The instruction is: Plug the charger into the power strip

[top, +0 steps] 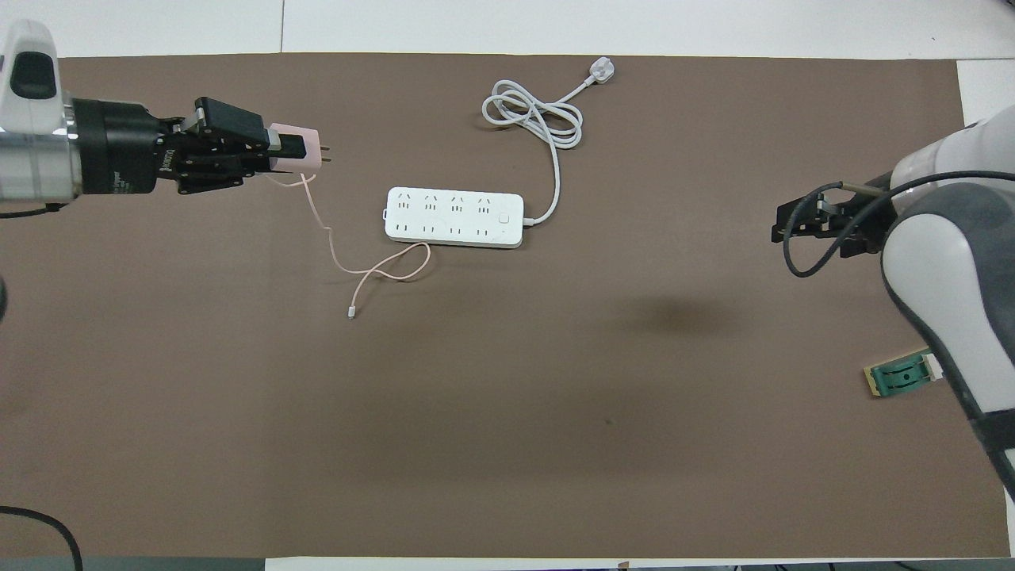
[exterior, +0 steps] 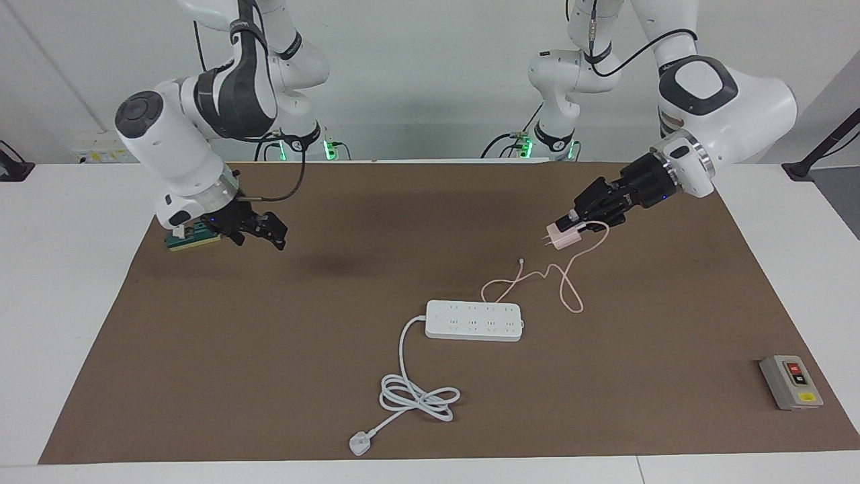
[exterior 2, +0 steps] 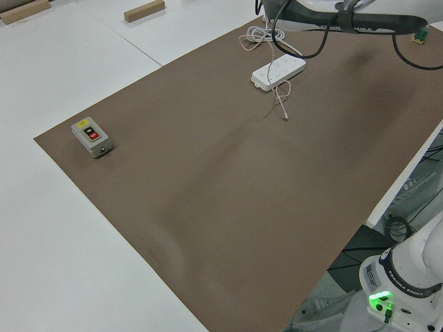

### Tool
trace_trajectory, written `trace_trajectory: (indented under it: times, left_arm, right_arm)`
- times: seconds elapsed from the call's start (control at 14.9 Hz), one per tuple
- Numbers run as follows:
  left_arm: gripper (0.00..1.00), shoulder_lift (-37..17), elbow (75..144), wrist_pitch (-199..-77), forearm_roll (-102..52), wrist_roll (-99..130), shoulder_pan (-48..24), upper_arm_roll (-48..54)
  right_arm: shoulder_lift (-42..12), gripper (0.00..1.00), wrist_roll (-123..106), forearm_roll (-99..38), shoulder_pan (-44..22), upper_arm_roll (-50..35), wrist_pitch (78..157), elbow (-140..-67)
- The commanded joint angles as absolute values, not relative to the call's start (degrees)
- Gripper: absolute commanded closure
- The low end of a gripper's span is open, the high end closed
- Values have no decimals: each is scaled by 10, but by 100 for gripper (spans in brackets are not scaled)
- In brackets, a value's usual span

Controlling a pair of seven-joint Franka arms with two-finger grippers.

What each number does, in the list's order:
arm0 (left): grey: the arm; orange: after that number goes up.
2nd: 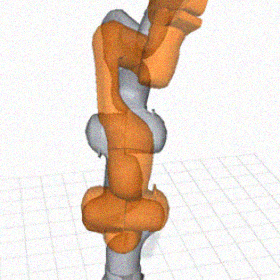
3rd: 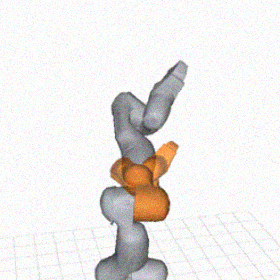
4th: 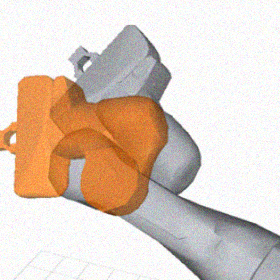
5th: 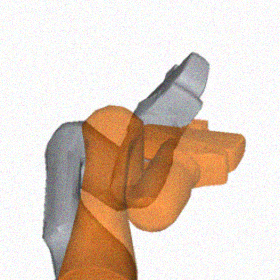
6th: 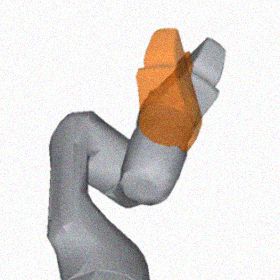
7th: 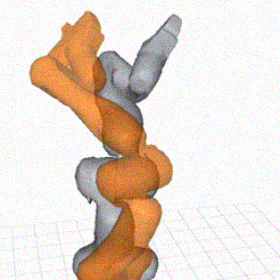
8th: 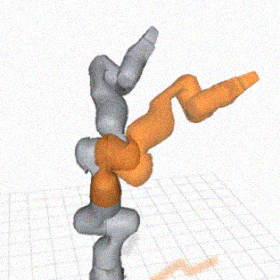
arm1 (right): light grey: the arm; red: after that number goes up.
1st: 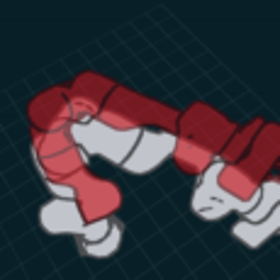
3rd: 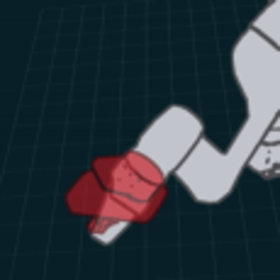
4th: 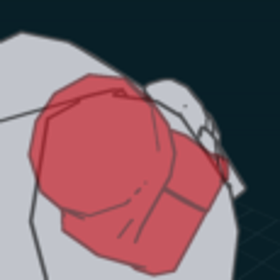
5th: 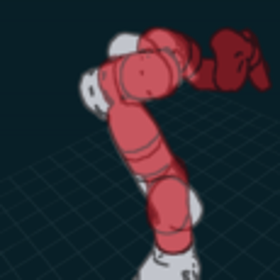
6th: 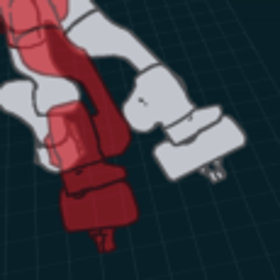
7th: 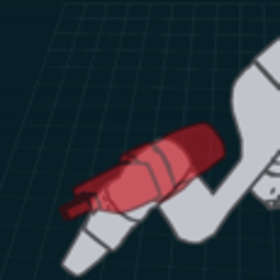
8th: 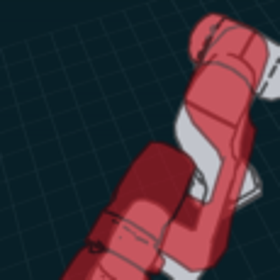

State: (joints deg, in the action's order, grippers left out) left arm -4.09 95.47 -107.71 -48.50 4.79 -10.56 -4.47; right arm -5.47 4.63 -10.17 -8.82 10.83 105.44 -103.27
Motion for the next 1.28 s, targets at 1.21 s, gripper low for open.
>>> trace_trajectory:
  times: [1.21]
  left_arm:
    - [100,-113,833,-910,-34,505,-124,-41]
  right_arm:
    - [-12,0,-55,-40,-72,136,948,-998]
